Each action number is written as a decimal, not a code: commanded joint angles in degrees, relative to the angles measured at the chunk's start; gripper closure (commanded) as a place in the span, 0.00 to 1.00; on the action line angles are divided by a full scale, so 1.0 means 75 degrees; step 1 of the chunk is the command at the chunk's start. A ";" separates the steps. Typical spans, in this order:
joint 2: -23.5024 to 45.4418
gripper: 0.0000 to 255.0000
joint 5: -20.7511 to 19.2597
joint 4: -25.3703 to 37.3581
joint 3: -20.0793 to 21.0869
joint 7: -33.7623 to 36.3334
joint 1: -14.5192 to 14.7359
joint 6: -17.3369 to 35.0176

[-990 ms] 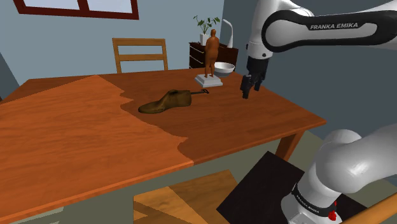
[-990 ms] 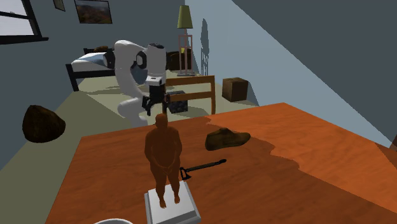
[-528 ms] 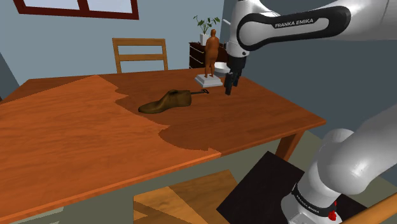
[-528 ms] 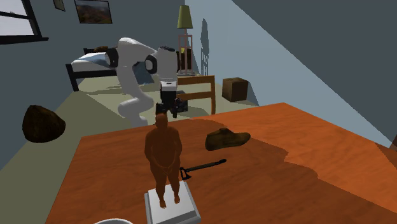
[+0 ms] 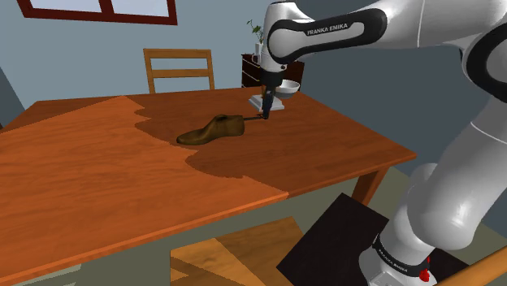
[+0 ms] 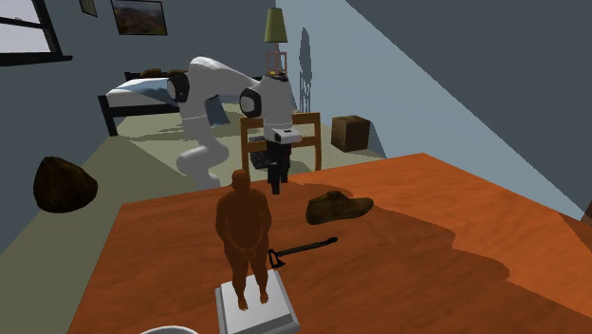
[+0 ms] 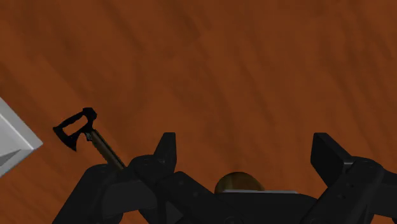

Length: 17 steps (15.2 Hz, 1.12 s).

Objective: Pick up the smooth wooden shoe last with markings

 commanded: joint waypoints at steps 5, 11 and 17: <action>0.1389 0.00 0.0351 0.1476 0.0171 -0.1496 0.0271 0.0033; 0.2717 0.00 0.0586 0.3101 0.0538 -0.2772 0.0499 -0.0183; 0.3410 0.00 0.0643 0.3819 0.0785 -0.3412 0.0640 -0.0174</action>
